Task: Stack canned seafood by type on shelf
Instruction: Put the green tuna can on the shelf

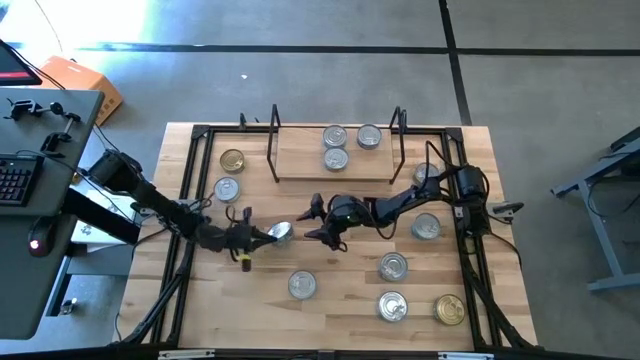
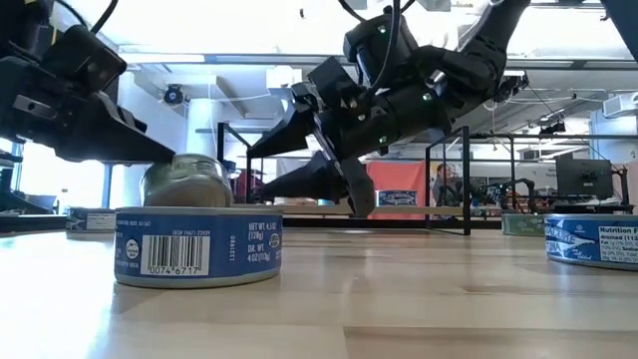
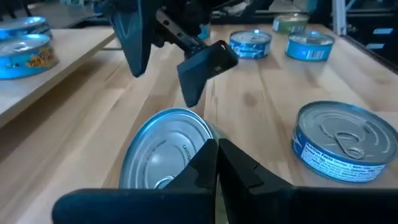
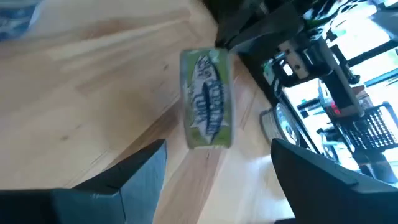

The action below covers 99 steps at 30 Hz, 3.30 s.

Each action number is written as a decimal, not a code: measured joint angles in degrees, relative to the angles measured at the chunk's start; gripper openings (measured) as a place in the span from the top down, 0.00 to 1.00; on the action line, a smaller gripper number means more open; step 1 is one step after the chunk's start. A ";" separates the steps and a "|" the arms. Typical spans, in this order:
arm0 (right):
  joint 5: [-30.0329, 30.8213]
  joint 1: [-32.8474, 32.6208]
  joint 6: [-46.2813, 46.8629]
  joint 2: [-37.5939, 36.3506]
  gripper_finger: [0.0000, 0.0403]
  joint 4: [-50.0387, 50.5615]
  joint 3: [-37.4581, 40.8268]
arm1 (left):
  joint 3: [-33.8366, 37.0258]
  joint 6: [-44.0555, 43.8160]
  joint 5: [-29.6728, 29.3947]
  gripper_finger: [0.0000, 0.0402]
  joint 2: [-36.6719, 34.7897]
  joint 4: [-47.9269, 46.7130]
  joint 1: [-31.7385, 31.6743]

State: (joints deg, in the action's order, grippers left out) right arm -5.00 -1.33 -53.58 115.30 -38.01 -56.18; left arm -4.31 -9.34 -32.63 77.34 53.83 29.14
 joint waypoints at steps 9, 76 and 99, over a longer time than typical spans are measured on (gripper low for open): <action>-7.65 2.08 8.12 5.22 0.30 -0.42 -4.57 | 1.37 7.01 6.97 1.00 -0.02 7.13 -5.44; 8.40 0.74 48.81 -0.36 0.55 27.76 -10.46 | -20.42 3.93 9.88 0.68 -0.59 -40.66 -18.25; -4.67 -0.95 50.55 -6.22 0.49 -4.89 11.84 | -17.05 17.38 11.75 0.68 -0.59 -15.76 -11.94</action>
State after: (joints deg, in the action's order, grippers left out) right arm -9.67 -2.28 -3.03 109.08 -42.91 -44.34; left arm -21.37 8.04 -20.88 76.75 38.07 17.20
